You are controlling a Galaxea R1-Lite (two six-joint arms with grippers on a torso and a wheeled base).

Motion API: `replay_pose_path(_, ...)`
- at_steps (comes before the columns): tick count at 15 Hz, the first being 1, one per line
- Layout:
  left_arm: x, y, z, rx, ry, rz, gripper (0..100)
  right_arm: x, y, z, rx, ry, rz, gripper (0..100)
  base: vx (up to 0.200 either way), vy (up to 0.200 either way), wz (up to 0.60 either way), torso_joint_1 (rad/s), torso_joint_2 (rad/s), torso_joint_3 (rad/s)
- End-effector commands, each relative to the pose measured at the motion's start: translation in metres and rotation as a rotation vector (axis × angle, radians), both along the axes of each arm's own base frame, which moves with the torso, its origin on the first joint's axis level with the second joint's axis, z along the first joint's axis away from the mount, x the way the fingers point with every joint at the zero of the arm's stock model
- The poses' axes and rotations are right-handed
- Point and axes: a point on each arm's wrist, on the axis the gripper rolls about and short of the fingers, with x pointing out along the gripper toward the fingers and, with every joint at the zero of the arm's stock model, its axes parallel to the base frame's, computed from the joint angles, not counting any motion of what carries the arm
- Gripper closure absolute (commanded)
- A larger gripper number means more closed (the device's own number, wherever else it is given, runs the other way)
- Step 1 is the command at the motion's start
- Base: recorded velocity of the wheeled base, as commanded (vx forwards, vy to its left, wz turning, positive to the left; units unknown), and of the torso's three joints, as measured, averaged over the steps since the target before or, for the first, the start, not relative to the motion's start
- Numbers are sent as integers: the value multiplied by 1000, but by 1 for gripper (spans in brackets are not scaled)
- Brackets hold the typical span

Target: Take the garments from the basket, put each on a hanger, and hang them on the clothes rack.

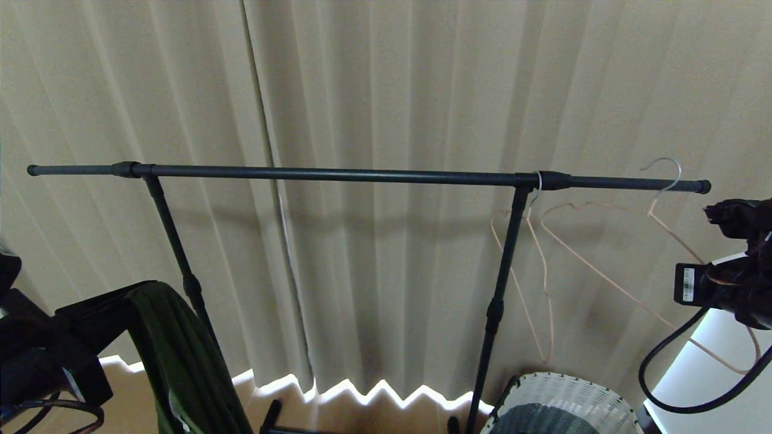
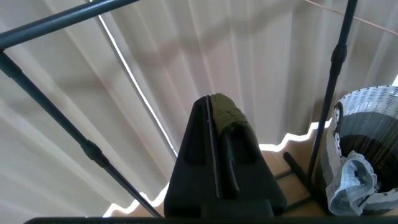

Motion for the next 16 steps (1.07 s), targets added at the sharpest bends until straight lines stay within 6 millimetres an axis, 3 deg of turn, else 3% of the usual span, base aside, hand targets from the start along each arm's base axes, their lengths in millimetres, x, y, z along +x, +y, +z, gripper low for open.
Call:
replay_pose_path(1,-2,0,1,-2,-10,1,100,-23,1,8,-3,-41,1,100,0,0,0,0,0,0)
replay_pose_path(3,-2,0,2,-2,-13,1,100,-39,2,8,-6,-52,6,100,0,0,0,0,0,0)
replay_pose_path(7,-2,1,2,-3,-16,2,100,-60,4,7,-30,-58,22,100,-200,0,0,11,4,2)
replay_pose_path(16,-5,1,4,-5,-29,1,100,-71,5,4,-44,-55,28,100,-178,0,0,-3,1,3)
